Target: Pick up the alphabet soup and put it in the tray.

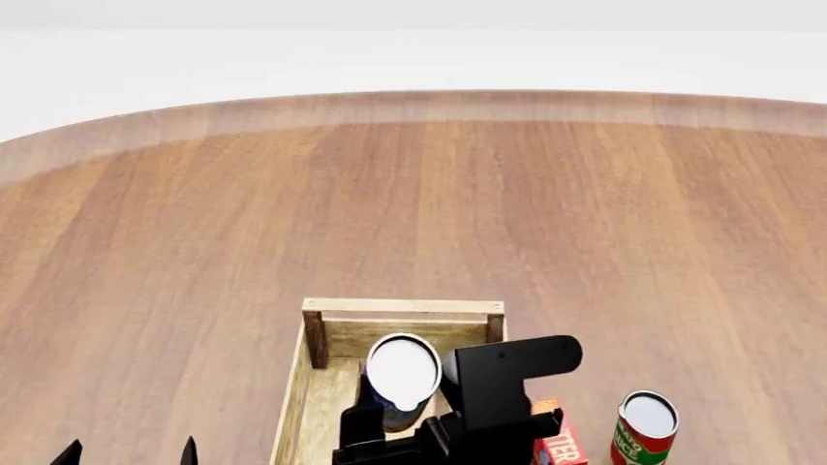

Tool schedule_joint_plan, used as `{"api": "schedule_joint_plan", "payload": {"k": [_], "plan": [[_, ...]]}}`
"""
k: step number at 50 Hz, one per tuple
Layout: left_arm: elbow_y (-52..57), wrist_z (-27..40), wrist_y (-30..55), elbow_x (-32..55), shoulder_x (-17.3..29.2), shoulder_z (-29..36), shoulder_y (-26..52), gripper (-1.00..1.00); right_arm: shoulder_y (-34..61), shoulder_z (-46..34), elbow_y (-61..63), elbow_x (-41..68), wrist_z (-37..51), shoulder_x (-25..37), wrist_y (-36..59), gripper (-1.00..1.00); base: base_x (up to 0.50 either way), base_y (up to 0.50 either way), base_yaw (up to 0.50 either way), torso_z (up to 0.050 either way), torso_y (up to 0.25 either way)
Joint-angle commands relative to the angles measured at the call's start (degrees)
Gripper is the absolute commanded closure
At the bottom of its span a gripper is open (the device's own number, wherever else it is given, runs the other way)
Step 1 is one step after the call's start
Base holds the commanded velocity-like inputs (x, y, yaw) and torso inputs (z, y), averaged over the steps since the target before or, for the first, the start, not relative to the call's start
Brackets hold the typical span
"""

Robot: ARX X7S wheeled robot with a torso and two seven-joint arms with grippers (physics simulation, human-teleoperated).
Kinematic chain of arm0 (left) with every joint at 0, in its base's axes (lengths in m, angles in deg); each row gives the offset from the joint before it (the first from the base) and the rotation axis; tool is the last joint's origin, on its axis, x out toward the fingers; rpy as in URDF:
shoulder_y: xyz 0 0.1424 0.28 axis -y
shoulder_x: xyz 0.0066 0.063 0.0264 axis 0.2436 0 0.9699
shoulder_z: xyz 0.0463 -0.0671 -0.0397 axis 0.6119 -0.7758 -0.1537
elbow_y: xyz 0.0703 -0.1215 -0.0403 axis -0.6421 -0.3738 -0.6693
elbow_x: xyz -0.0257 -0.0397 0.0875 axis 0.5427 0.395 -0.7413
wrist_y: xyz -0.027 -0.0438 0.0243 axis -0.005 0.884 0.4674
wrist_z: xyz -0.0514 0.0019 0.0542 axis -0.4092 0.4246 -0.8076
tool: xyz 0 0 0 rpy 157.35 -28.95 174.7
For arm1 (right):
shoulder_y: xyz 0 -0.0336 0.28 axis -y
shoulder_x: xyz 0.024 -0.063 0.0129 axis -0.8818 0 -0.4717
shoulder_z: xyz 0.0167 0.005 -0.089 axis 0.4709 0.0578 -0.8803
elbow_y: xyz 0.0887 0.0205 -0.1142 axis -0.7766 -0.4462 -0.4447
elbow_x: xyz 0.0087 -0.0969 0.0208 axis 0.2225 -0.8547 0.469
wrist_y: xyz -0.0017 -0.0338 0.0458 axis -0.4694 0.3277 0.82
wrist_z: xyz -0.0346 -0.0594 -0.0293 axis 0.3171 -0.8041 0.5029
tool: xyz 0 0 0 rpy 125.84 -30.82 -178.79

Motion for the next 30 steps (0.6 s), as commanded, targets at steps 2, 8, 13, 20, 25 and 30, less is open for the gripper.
{"api": "schedule_joint_plan", "payload": {"k": [2,8,13,20,25,30], "plan": [[0.2,0.2,0.0,0.2,0.2,0.2,0.0,-1.0,1.0,-1.2,-4.9,-2.2,-2.4,-1.6,-2.9,1.0,0.0,0.0,0.0,0.0,0.0],[0.0,0.3,-0.2,0.3,0.2,0.2,0.1,-1.0,1.9,-2.7,-7.7,-2.7,-3.7,-2.2,-2.9,1.0,0.0,0.0,0.0,0.0,0.0],[0.1,0.4,-0.2,0.3,0.3,0.3,0.0,-1.0,2.7,-3.3,-9.6,-3.1,-4.2,-2.7,-3.1,1.0,0.0,0.0,0.0,0.0,0.002],[-0.1,0.3,-0.4,0.4,0.3,0.4,0.1,-1.0,3.6,-4.2,-13.7,-3.5,-5.2,-3.9,-3.9,1.0,0.0,0.0,0.0,0.0,0.0],[-0.2,0.4,-0.4,0.5,0.4,0.5,0.1,-1.0,4.8,-4.8,-17.4,-4.2,-5.7,-5.0,-4.7,1.0,0.0,0.0,0.0,0.0,0.002],[-0.1,0.4,-0.5,0.6,0.5,0.5,0.1,-1.0,6.2,-5.5,-21.2,-4.8,-6.5,-6.0,-6.1,1.0,0.0,0.0,0.0,0.0,0.0]]}}
